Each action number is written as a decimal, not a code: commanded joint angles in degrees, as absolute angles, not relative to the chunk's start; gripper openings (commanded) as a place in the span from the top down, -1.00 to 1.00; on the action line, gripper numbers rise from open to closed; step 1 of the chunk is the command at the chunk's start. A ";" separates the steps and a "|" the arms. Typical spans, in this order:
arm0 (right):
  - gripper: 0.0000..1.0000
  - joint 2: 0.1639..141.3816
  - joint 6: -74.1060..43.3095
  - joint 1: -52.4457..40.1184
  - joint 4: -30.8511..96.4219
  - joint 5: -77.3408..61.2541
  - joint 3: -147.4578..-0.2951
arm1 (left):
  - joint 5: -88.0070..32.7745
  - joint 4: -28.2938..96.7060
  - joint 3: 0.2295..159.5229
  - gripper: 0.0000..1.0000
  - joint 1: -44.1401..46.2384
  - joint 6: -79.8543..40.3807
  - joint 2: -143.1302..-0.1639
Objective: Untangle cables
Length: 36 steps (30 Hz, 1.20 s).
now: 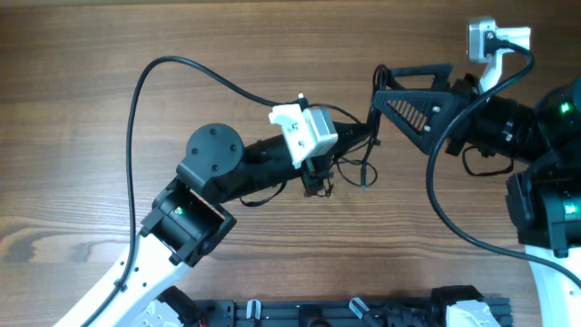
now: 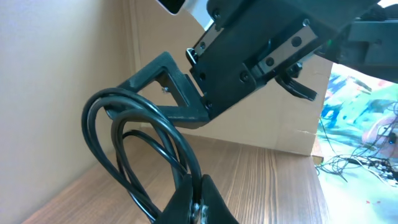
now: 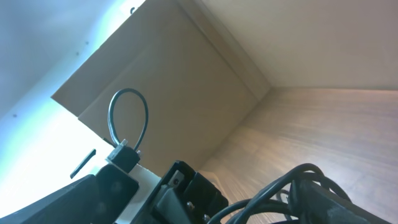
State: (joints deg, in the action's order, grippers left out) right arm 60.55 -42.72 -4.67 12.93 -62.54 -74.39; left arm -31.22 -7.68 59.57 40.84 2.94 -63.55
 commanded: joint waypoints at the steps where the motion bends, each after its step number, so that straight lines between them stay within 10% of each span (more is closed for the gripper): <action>1: -0.99 60.90 -44.23 -4.64 10.92 -67.90 -74.67 | -32.53 -8.05 60.01 0.92 41.15 5.72 -63.46; 10: -0.96 63.46 -43.62 -4.64 12.12 -69.10 -74.65 | -32.53 -11.79 60.01 0.92 41.15 6.00 -63.44; 14: -0.41 65.34 -43.66 -4.64 11.99 -69.10 -74.65 | -32.53 -11.75 60.01 0.92 41.15 6.00 -63.44; 25: 0.27 65.80 -43.68 -4.64 10.26 -69.10 -74.65 | -32.53 -9.87 60.01 0.92 41.15 6.04 -63.44; 36: 0.53 65.80 -44.12 -4.64 9.85 -69.38 -74.65 | -32.53 -10.02 60.01 0.92 41.15 6.04 -63.46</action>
State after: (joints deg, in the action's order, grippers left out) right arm 65.84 -43.75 -4.67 10.39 -67.96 -74.39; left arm -31.64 -9.63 59.57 40.88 5.32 -63.55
